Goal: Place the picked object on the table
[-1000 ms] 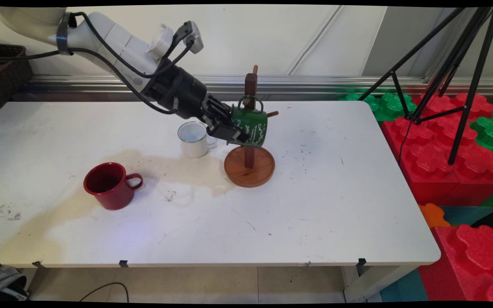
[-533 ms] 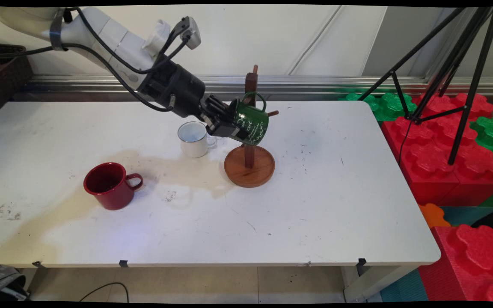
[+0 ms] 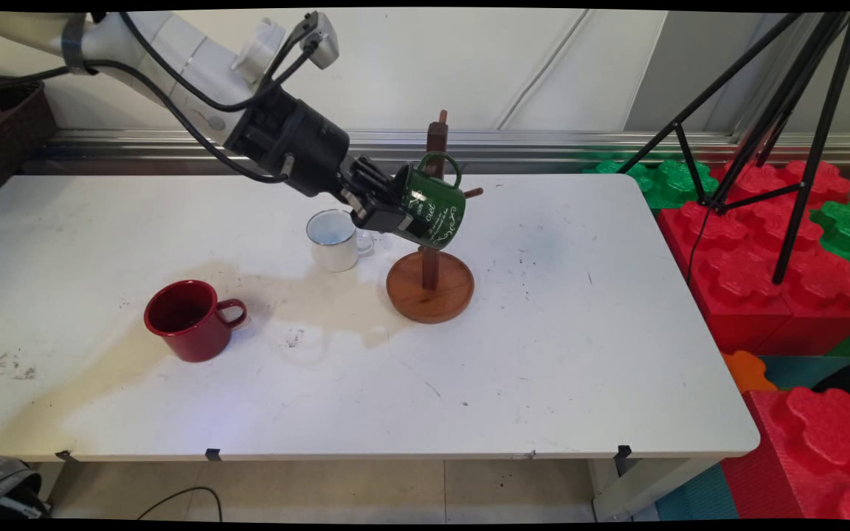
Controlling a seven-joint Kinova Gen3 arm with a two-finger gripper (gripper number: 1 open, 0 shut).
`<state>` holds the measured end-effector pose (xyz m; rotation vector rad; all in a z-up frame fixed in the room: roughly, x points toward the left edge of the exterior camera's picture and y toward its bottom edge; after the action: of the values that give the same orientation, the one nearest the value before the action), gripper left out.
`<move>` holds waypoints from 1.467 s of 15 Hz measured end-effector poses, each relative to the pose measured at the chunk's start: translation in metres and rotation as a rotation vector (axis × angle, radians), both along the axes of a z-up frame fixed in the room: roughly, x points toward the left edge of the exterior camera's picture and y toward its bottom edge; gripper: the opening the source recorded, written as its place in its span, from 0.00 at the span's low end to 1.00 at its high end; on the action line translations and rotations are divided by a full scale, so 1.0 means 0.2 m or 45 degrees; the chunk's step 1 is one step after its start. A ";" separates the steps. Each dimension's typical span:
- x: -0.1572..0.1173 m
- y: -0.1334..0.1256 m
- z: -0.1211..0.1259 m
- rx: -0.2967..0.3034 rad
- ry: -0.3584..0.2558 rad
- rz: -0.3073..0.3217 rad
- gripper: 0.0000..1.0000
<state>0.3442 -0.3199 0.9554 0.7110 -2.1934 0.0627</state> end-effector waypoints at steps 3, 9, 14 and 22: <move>0.00 0.04 0.04 0.003 0.001 -0.004 0.00; -0.01 0.15 0.12 0.034 -0.004 -0.027 0.00; -0.02 0.27 0.17 0.068 -0.016 -0.045 0.00; 0.10 0.40 0.27 0.062 -0.224 -0.031 0.00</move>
<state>0.3647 -0.2391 1.0103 0.7295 -2.3783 0.0614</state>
